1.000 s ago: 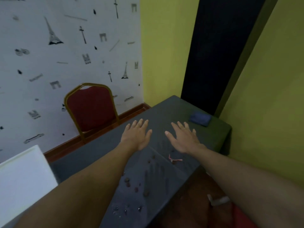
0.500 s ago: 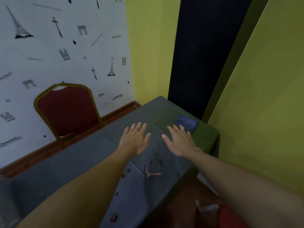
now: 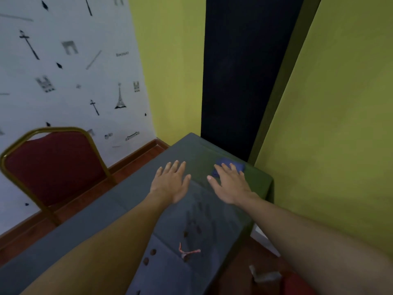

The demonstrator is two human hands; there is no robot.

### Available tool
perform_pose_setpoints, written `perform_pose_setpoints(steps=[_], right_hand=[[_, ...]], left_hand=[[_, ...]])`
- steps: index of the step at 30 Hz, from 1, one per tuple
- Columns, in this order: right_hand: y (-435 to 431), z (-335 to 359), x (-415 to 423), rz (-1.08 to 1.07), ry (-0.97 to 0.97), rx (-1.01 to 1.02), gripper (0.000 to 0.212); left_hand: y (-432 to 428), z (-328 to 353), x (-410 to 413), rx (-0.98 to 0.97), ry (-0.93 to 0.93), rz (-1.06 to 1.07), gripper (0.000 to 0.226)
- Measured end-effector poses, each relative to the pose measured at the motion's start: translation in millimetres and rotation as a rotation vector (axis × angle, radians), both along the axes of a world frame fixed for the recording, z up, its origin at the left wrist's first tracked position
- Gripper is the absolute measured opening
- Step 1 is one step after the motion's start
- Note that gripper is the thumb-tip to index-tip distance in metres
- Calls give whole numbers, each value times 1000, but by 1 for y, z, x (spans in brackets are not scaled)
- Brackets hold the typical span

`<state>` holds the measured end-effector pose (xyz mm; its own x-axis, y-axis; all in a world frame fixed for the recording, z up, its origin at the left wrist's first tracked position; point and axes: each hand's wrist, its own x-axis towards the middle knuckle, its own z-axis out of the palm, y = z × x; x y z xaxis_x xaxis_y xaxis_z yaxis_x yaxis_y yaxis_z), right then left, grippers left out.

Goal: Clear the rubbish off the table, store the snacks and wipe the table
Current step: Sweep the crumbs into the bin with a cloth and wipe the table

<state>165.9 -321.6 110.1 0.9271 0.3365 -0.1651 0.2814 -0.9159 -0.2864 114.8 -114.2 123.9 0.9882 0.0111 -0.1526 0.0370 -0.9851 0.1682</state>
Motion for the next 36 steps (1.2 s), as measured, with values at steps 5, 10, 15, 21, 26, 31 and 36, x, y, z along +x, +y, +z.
perform_pose_setpoints(steps=[5,10,15,21,26,31,36], right_hand=[[-2,-12,33,19,6,-5,71],[-8,-35,77,46,30,-9,70],[-19,-68,116,82,86,-39,64],[-38,-125,153,130,176,-98,59],[-50,-165,173,138,297,-116,65],[-54,-191,180,117,163,-144,61],[-40,-187,198,115,197,-133,49]], left_hand=[[-5,-13,33,-6,21,24,63],[-10,-33,70,-43,51,62,63],[-21,-72,103,-84,125,108,61],[-37,-140,123,-110,264,164,65],[-37,-196,113,-99,449,224,72],[-36,-223,96,-94,470,244,67],[-36,-226,100,-94,515,251,68]])
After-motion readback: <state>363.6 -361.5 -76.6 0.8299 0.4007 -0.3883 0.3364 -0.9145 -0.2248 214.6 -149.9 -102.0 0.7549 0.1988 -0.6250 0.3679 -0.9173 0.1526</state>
